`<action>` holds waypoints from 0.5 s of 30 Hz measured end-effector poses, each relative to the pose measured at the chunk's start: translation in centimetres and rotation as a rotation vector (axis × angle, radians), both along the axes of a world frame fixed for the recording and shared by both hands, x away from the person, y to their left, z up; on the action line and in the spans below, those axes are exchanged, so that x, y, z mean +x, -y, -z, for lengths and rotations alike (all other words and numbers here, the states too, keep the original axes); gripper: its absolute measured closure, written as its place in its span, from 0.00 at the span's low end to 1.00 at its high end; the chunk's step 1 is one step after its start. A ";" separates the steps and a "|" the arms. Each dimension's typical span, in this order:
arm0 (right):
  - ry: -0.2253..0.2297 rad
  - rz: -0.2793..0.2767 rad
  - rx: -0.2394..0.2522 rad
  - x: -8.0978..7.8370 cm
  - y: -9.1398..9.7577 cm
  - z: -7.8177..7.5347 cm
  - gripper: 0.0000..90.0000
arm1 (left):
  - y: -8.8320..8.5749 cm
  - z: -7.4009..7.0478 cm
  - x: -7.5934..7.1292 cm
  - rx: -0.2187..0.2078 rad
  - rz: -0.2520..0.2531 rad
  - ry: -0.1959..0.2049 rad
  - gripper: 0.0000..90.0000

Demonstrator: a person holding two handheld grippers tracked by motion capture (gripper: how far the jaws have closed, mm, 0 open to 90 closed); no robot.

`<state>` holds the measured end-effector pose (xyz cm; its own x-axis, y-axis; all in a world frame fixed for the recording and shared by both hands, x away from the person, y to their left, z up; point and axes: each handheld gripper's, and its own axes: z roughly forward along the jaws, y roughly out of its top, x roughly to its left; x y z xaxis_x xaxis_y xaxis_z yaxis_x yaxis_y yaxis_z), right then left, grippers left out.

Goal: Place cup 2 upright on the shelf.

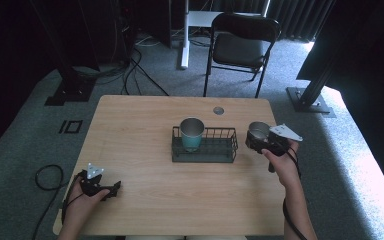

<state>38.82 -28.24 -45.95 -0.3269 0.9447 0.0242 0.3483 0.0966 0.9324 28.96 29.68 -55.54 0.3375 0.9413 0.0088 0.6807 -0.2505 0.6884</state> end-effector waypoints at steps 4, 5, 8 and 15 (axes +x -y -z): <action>0.012 -0.009 0.000 0.1 -0.3 -0.7 0.15 | 0.0 0.0 0.0 0.000 0.000 0.000 0.03; 0.018 -0.014 -0.001 0.1 -0.4 -0.9 0.15 | 0.0 0.0 0.0 0.000 0.000 0.000 0.03; 0.025 -0.025 0.007 0.2 -0.7 -1.6 0.15 | 0.0 0.0 0.0 0.000 0.000 0.000 0.03; 0.051 -0.052 0.009 0.4 -1.8 -2.9 0.15 | 0.0 0.0 0.0 0.000 0.000 0.000 0.03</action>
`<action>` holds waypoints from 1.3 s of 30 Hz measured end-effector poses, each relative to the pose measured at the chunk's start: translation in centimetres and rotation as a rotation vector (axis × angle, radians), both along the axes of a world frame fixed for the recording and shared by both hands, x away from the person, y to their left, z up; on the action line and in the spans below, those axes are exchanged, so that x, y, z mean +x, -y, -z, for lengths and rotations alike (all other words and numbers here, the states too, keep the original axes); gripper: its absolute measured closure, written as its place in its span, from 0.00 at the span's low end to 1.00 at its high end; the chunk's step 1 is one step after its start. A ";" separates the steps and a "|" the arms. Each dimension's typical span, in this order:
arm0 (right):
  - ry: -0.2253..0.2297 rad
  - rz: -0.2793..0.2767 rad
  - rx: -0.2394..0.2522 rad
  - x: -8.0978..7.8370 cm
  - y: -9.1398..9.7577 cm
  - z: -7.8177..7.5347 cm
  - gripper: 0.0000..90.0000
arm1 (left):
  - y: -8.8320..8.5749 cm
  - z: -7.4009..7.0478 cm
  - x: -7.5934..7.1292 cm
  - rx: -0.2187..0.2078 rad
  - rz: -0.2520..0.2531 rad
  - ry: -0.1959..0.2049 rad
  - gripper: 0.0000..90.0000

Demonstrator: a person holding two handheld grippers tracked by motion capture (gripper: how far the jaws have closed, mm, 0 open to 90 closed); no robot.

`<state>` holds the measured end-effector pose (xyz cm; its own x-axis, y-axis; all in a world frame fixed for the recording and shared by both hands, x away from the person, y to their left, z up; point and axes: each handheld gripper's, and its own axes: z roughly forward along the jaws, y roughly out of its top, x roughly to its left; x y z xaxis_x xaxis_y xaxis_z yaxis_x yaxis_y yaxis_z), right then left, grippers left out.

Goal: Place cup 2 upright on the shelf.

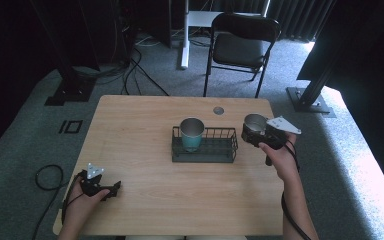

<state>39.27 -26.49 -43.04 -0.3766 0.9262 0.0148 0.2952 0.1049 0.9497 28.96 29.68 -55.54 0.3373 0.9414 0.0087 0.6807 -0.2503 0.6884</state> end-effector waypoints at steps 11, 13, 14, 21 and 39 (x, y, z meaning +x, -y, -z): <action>0.029 -0.073 -0.004 0.4 -2.7 -1.7 0.15 | 0.0 0.0 0.0 0.002 0.001 0.000 0.03; 0.029 -0.078 -0.003 0.4 -2.9 -1.8 0.15 | 0.0 0.0 0.0 0.002 0.001 0.000 0.03; 0.028 -0.087 -0.009 0.5 -3.1 -1.8 0.15 | 0.0 0.0 0.0 0.001 0.001 0.001 0.03; 0.021 -0.140 -0.008 0.8 -5.0 -1.7 0.15 | 0.0 0.0 0.0 0.002 0.000 0.000 0.03; -0.018 -0.190 0.008 1.2 -7.5 0.3 0.15 | 0.0 0.0 0.0 0.001 0.000 -0.001 0.03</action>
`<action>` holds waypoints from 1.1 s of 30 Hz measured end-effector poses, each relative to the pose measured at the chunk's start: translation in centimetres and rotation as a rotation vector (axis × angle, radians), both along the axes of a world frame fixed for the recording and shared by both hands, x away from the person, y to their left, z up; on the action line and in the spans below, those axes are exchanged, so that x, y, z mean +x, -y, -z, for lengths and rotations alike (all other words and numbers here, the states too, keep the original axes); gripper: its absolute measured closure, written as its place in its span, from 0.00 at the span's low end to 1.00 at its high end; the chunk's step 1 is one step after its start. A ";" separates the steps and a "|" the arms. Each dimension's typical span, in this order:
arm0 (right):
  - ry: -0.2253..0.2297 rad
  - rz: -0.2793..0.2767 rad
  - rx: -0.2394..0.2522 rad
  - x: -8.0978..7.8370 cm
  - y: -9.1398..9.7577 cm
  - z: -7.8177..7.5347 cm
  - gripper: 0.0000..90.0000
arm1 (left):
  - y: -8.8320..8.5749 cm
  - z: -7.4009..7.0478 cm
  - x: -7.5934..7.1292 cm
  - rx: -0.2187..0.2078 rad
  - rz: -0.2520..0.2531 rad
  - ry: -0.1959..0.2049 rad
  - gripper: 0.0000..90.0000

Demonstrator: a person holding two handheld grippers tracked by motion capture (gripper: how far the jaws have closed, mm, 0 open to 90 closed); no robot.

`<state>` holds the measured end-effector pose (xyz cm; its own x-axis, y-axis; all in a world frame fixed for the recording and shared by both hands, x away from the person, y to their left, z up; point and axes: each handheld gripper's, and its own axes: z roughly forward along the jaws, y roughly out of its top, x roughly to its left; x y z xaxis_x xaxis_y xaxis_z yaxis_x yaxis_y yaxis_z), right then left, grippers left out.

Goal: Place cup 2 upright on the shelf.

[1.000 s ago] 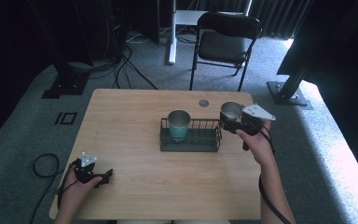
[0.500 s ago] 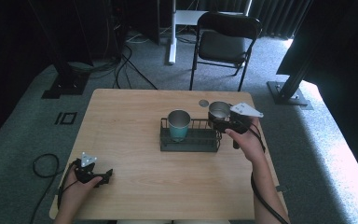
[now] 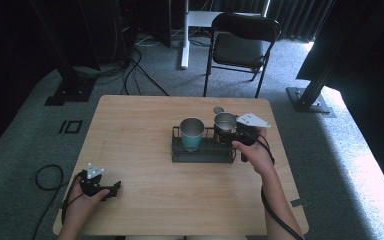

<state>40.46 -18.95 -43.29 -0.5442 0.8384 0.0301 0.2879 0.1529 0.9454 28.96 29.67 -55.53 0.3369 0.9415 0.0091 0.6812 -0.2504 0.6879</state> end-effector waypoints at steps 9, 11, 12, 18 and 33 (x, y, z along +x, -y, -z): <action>-0.024 -0.009 -0.001 0.0 -0.5 1.5 0.15 | 0.0 0.0 0.0 0.000 0.000 0.000 0.03; -0.032 -0.009 -0.008 0.0 -0.8 2.1 0.15 | 0.0 0.0 0.0 0.000 0.000 0.000 0.03; -0.035 -0.007 -0.011 0.1 -0.9 2.5 0.15 | 0.0 0.0 0.0 0.000 0.000 0.000 0.03; -0.041 0.001 -0.022 0.2 -1.2 3.2 0.15 | 0.0 0.0 0.0 0.000 0.000 0.001 0.03; -0.058 -0.007 -0.062 0.5 -2.5 4.5 0.15 | 0.0 0.0 0.0 -0.001 0.000 0.001 0.03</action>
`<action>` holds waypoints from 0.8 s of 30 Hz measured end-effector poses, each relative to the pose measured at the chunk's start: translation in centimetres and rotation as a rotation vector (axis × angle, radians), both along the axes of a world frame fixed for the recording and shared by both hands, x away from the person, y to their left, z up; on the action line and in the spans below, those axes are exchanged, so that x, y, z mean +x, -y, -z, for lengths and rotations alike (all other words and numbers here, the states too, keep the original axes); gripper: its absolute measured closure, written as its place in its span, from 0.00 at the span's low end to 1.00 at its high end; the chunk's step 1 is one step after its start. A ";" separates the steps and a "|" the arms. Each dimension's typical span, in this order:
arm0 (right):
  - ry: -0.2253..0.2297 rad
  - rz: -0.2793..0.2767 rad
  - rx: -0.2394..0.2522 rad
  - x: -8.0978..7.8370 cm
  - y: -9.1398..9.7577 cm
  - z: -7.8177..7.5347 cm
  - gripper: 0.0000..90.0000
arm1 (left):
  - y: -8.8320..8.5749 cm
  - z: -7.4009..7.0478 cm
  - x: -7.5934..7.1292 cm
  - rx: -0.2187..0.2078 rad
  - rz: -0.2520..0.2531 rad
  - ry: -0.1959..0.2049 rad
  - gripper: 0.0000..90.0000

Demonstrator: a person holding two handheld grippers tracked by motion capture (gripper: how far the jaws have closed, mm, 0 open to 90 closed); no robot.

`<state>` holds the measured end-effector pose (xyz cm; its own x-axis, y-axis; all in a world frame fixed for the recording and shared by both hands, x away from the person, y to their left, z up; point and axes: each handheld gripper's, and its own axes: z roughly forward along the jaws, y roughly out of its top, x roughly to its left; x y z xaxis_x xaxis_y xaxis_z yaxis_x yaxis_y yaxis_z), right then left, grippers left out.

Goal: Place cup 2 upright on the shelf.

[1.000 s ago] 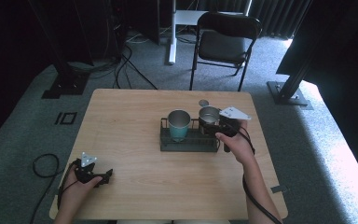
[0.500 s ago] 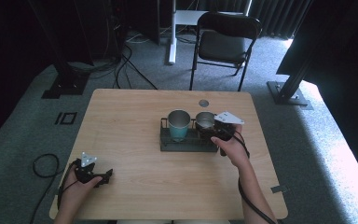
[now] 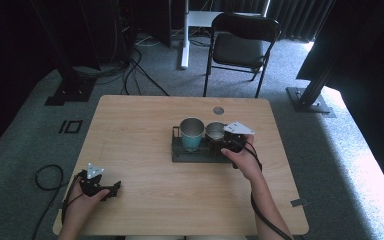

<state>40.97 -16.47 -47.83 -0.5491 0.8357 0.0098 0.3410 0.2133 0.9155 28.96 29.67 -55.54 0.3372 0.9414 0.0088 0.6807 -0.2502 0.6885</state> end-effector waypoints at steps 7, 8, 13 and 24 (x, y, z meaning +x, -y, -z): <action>-0.015 0.002 -0.013 0.0 0.1 0.4 0.15 | 0.0 0.0 0.0 0.000 0.000 0.000 0.03; -0.019 -0.002 -0.016 0.0 0.1 0.4 0.15 | 0.0 0.0 0.0 0.000 0.000 0.000 0.03; -0.039 -0.008 -0.032 0.0 0.1 0.4 0.15 | 0.0 0.0 0.0 0.000 0.000 0.000 0.03; -0.082 -0.026 -0.017 0.0 0.4 0.1 0.14 | 0.0 0.0 0.0 0.000 0.000 0.000 0.03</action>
